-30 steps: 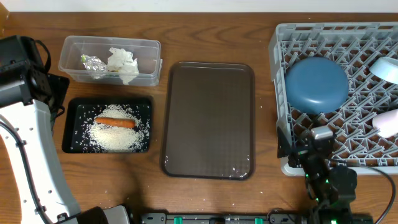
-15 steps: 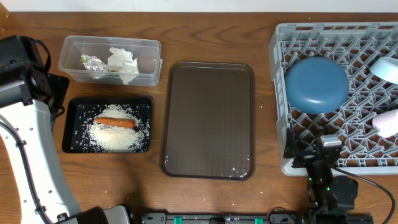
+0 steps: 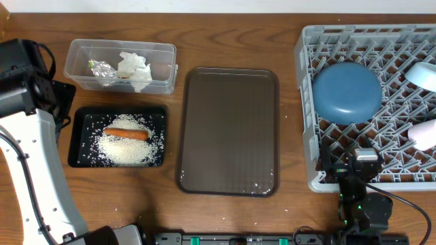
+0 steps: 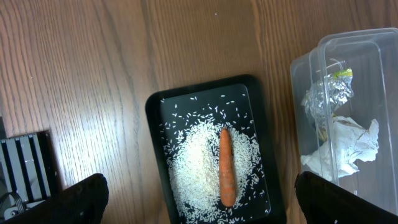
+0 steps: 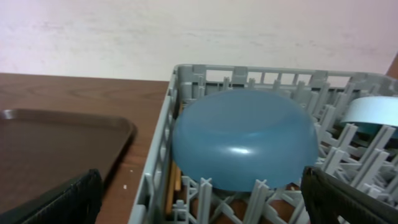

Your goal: Sort waste into correct bins and load items into the dishwasher rack

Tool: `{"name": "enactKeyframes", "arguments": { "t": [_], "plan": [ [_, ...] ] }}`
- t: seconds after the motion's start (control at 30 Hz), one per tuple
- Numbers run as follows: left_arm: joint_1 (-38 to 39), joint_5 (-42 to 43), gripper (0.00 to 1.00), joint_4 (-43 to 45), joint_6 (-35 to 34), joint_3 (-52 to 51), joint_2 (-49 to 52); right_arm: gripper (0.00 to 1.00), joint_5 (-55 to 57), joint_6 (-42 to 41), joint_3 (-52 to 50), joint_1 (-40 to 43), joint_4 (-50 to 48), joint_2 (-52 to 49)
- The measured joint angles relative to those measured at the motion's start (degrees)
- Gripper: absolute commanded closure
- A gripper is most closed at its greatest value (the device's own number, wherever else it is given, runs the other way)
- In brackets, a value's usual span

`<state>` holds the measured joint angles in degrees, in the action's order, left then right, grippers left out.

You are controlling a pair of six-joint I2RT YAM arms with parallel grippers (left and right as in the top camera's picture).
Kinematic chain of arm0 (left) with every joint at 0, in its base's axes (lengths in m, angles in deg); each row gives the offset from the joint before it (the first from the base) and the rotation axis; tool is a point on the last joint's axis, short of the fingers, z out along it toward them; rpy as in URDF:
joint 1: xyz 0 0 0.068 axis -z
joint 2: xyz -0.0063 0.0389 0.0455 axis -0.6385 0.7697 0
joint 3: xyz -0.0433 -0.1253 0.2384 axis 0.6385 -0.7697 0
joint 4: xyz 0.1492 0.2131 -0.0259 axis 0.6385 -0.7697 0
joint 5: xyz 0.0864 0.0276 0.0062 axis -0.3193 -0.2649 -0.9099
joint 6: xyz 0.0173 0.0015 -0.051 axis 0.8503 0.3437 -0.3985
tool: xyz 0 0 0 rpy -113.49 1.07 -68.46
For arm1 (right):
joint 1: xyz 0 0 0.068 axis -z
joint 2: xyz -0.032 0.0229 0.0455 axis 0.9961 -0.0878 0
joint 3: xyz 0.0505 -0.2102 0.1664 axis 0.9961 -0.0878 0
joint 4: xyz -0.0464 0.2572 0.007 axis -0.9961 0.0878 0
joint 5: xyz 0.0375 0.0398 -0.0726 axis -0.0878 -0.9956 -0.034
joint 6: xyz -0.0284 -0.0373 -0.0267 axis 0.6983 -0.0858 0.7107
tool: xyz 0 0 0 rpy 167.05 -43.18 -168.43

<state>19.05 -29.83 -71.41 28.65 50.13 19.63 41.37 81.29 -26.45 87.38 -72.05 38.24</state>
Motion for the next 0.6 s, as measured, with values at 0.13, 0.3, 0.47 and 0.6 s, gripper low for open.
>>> {"name": "enactKeyframes", "arguments": {
  "t": [0.13,0.3,0.47,0.6],
  "plan": [
    [0.0,0.0,0.02,0.0,0.0,0.0,0.0,0.01,0.4,0.9,0.0,0.4,0.0,0.0],
    [0.0,0.0,0.02,0.0,0.0,0.0,0.0,0.01,0.5,1.5,0.0,1.2,0.1,0.0],
    [0.0,0.0,0.02,0.0,0.0,0.0,0.0,0.01,0.3,1.5,0.0,1.2,0.1,0.0],
    [0.0,0.0,0.02,0.0,0.0,0.0,0.0,0.01,0.3,1.2,0.0,1.2,0.1,0.0]
  ]
}}
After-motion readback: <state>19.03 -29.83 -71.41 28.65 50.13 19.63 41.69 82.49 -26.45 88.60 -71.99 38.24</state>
